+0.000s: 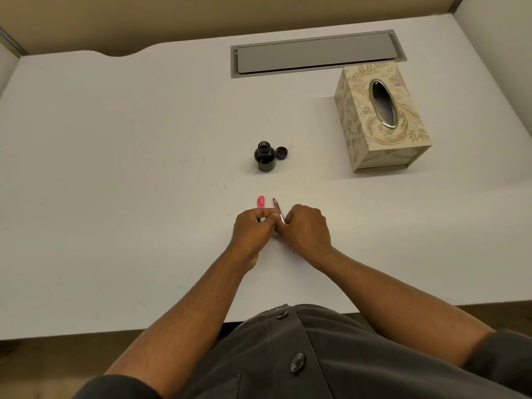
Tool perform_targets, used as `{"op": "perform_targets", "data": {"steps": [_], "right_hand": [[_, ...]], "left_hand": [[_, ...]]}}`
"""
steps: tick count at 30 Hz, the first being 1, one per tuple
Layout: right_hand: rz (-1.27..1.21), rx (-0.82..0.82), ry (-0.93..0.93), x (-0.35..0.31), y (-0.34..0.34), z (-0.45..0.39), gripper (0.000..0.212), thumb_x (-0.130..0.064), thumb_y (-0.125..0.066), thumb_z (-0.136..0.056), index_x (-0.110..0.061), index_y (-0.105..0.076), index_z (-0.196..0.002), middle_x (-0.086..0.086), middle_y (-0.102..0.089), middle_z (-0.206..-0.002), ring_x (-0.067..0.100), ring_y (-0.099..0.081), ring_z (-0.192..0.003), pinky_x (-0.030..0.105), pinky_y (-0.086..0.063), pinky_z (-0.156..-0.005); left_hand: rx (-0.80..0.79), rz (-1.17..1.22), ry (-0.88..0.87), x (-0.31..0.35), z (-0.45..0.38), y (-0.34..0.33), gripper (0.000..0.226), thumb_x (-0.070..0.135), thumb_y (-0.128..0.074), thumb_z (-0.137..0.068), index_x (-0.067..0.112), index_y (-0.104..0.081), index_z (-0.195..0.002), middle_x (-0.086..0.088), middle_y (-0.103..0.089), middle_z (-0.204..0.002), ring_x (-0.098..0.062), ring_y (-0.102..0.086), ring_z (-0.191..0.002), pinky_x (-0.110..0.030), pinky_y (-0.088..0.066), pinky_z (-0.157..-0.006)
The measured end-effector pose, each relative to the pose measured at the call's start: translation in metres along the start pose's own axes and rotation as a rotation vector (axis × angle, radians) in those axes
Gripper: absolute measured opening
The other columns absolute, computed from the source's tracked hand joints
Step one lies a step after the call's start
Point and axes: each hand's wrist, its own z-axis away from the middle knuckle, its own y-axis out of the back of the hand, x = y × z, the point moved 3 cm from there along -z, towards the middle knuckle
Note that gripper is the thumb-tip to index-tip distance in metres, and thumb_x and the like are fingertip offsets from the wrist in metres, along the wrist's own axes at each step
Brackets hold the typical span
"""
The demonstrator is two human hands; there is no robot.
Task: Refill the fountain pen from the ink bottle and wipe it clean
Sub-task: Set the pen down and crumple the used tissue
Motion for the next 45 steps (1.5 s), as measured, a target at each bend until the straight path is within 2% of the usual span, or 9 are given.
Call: {"op": "perform_targets", "data": {"steps": [13,16,21,27,31,34,36,39,45], "right_hand": [[0.011,0.061,-0.113,0.01,0.027,-0.022,0.023,-0.034,-0.065,-0.079,-0.012,-0.061,-0.074,0.001,-0.059,-0.069,0.02,-0.059,-0.066,0.026,-0.039,-0.056],[0.002,0.06,-0.106,0.011,0.028,-0.02,0.026,-0.036,-0.066,-0.078,-0.011,-0.061,-0.075,0.0,-0.058,-0.067,0.02,-0.058,-0.065,0.026,-0.041,-0.056],[-0.032,0.029,-0.094,0.021,0.033,-0.007,0.039,-0.049,-0.068,-0.077,-0.011,-0.06,-0.077,0.001,-0.063,-0.072,0.018,-0.058,-0.065,0.025,-0.04,-0.052],[-0.275,0.138,0.124,0.031,0.053,0.031,0.025,-0.039,-0.066,-0.085,-0.018,-0.061,-0.097,-0.009,-0.056,-0.078,0.008,-0.052,-0.07,0.024,-0.039,-0.063],[-0.387,0.117,0.3,0.031,0.065,0.058,0.026,-0.04,-0.068,-0.086,-0.02,-0.062,-0.102,-0.009,-0.061,-0.085,0.005,-0.054,-0.068,0.014,-0.041,-0.061],[-0.345,0.068,0.358,0.037,0.065,0.075,0.034,-0.042,-0.069,-0.085,-0.023,-0.06,-0.112,-0.009,-0.058,-0.102,0.002,-0.052,-0.072,0.009,-0.038,-0.064],[-0.284,0.082,0.357,0.042,0.063,0.083,0.036,-0.04,-0.068,-0.086,-0.024,-0.059,-0.117,-0.005,-0.055,-0.112,0.003,-0.052,-0.077,0.008,-0.036,-0.065],[-0.289,0.142,0.267,0.05,0.064,0.096,0.037,-0.037,-0.067,-0.088,-0.027,-0.057,-0.123,-0.005,-0.053,-0.12,0.003,-0.053,-0.086,0.007,-0.039,-0.066],[-0.343,0.217,0.061,0.062,0.066,0.135,0.045,-0.036,-0.064,-0.09,-0.028,-0.051,-0.132,-0.006,-0.052,-0.122,0.0,-0.052,-0.087,0.002,-0.035,-0.068]], "left_hand": [[0.057,0.001,0.007,0.014,0.0,0.011,0.016,0.023,-0.069,-0.087,0.017,-0.073,-0.101,-0.006,-0.066,-0.124,-0.028,-0.054,-0.122,-0.042,-0.046,-0.1],[0.071,0.023,0.007,0.015,0.001,0.011,0.019,0.022,-0.069,-0.087,0.014,-0.073,-0.104,-0.002,-0.067,-0.123,-0.03,-0.056,-0.117,-0.037,-0.052,-0.085],[0.01,0.194,0.072,0.02,0.012,0.005,0.019,0.023,-0.069,-0.086,0.009,-0.072,-0.099,0.0,-0.059,-0.09,-0.016,-0.043,-0.065,-0.026,-0.039,-0.063],[-0.179,0.481,0.136,0.019,0.037,-0.015,0.038,0.043,-0.051,-0.095,0.01,-0.066,-0.108,0.001,-0.052,-0.072,-0.01,-0.047,-0.061,-0.025,-0.038,-0.062],[-0.16,0.558,0.19,0.016,0.056,-0.032,0.051,0.044,-0.054,-0.093,0.011,-0.052,-0.132,-0.005,-0.06,-0.092,-0.015,-0.056,-0.074,-0.031,-0.044,-0.072],[-0.16,0.59,0.162,0.018,0.066,-0.043,0.036,0.033,-0.047,-0.098,0.02,-0.079,-0.088,-0.007,-0.067,-0.09,-0.017,-0.056,-0.083,-0.036,-0.042,-0.091],[-0.222,0.587,0.144,0.022,0.075,-0.053,0.045,0.027,-0.042,-0.102,0.026,-0.074,-0.07,-0.007,-0.068,-0.083,-0.019,-0.053,-0.08,-0.035,-0.039,-0.088],[-0.282,0.566,0.145,0.027,0.086,-0.059,0.022,0.031,-0.04,-0.102,0.026,-0.057,-0.089,-0.008,-0.064,-0.085,-0.016,-0.049,-0.071,-0.03,-0.04,-0.075],[-0.551,0.427,0.154,0.012,0.101,-0.071,0.043,0.033,-0.042,-0.101,0.01,-0.048,-0.137,-0.015,-0.063,-0.106,-0.022,-0.07,-0.077,-0.037,-0.054,-0.087]]}}
